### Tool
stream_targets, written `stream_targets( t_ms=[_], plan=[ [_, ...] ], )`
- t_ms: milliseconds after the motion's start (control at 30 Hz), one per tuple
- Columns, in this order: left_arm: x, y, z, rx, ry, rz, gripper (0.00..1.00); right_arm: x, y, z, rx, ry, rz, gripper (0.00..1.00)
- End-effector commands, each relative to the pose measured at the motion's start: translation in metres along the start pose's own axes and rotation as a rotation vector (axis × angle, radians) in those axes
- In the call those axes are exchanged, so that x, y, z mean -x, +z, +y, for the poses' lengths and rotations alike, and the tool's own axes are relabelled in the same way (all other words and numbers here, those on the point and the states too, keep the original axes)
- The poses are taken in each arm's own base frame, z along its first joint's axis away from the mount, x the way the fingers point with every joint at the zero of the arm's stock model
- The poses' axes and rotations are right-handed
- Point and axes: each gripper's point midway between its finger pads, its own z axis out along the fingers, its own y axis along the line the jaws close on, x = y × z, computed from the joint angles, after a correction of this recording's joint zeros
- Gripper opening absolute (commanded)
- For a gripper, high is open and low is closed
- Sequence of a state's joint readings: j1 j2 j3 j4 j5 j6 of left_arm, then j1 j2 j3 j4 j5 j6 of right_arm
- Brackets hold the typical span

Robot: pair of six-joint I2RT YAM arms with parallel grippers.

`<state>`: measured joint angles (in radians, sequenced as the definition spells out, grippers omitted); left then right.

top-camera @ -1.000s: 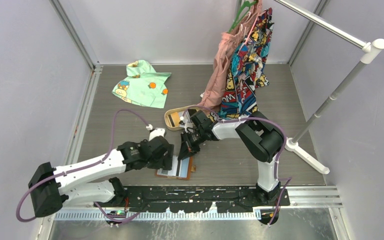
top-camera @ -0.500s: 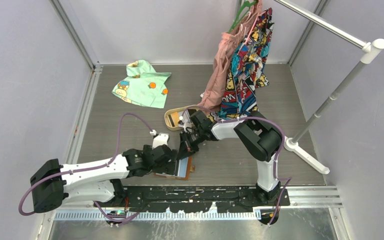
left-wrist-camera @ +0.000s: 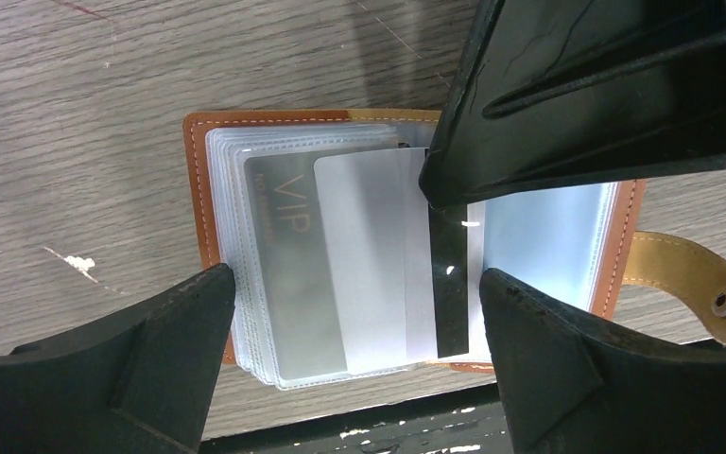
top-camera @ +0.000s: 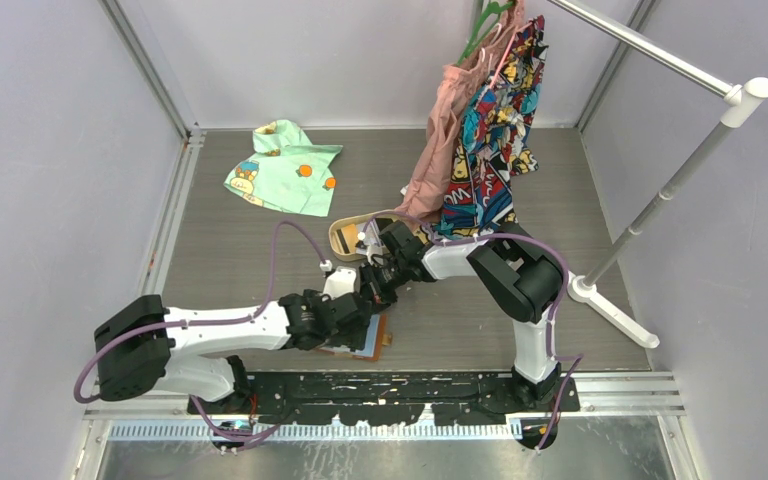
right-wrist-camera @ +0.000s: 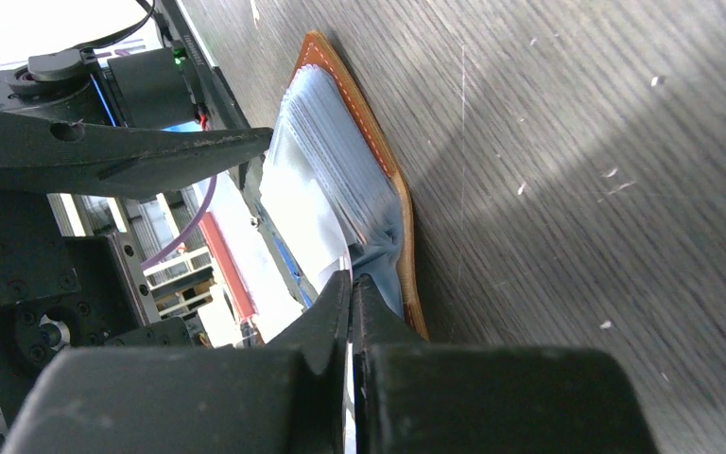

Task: Put the credit cards into the card holder
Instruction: Insert the credit card into the card holder.

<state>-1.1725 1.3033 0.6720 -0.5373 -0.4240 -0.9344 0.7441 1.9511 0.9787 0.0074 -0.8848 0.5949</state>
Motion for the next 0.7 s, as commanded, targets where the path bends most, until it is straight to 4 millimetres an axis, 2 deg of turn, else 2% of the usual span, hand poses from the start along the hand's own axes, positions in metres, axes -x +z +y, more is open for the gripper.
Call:
stream_targets(
  t_ms=[0, 133, 367, 600, 667],
  plan=[
    [0.018, -0.002, -0.017, -0.026, -0.066, -0.06, 0.97, 0.006, 0.004, -0.006, -0.034, 0.045, -0.012, 0.04],
    [0.012, 0.002, -0.011, 0.016, -0.074, -0.041, 0.93, 0.008, 0.005, -0.003, -0.019, 0.038, -0.021, 0.05],
    [0.01, -0.003, 0.002, 0.049, -0.081, -0.049, 0.76, 0.009, 0.003, 0.002, -0.002, 0.031, -0.024, 0.11],
    [0.012, -0.009, 0.003, 0.015, -0.08, -0.068, 0.6, 0.014, -0.004, 0.011, 0.005, -0.022, -0.037, 0.31],
    [0.013, -0.01, 0.003, 0.009, -0.077, -0.071, 0.58, 0.016, -0.009, 0.013, 0.003, -0.028, -0.041, 0.37]
  ],
)
